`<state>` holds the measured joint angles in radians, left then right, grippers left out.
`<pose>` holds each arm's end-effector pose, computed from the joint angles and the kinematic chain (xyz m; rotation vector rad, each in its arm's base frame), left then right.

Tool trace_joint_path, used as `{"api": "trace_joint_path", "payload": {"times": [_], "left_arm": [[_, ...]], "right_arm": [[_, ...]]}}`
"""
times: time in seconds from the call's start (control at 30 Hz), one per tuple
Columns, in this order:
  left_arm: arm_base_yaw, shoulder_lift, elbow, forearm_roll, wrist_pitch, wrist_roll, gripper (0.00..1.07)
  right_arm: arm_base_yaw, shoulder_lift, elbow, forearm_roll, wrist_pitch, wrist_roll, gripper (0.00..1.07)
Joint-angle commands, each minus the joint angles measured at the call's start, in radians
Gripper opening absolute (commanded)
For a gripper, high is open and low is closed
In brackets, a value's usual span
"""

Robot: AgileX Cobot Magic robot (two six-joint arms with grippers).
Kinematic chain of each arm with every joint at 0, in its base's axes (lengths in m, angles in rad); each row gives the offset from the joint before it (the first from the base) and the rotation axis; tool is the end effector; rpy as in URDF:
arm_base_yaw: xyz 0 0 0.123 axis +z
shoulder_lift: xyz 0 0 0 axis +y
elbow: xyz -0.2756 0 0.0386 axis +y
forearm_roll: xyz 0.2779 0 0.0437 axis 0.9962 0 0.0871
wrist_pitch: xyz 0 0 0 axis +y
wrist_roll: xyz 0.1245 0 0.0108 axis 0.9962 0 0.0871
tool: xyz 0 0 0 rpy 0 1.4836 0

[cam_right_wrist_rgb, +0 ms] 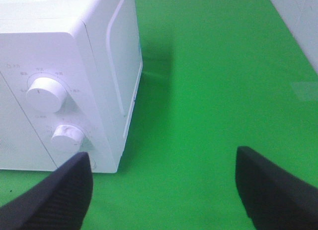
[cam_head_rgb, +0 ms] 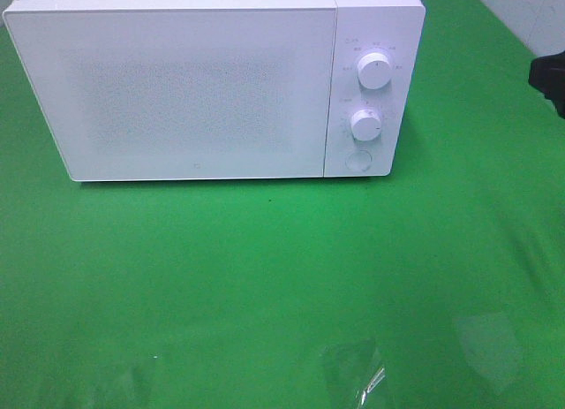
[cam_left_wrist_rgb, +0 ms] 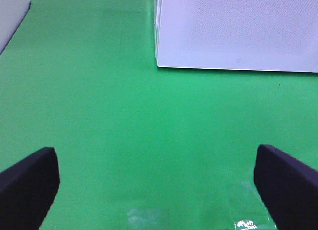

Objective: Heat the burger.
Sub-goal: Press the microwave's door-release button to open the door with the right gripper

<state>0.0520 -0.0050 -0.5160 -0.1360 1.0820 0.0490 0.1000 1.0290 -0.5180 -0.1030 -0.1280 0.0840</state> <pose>0.0548 -0.0121 0.2802 0.0067 2.0385 -0.0993 0.2727 0.0290 0.2447 -0.1193 1.8640 0.0688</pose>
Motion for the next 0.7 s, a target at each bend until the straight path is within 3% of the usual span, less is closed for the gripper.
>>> {"api": "trace_joint_path", "payload": {"times": [0.03,0.1,0.43,0.63,0.7], "left_arm": [[0.0,-0.015,0.001,-0.002,-0.012,-0.001,1.0],[0.0,-0.015,0.001,-0.002,-0.012,-0.001,1.0],[0.0,-0.015,0.001,-0.002,-0.012,-0.001,1.0],[0.0,-0.015,0.001,-0.002,-0.012,-0.001,1.0],[0.0,-0.015,0.001,-0.002,-0.012,-0.001,1.0]], "right_arm": [[-0.005,0.04,-0.001,-0.005,-0.102,-0.005,0.76],[-0.005,0.111,0.039,-0.005,-0.253,-0.005,0.76],[-0.004,0.227,0.142,0.051,-0.491,-0.029,0.76],[0.019,0.271,0.212,0.201,-0.634,-0.127,0.75],[0.113,0.271,0.235,0.37,-0.709,-0.27,0.75]]}}
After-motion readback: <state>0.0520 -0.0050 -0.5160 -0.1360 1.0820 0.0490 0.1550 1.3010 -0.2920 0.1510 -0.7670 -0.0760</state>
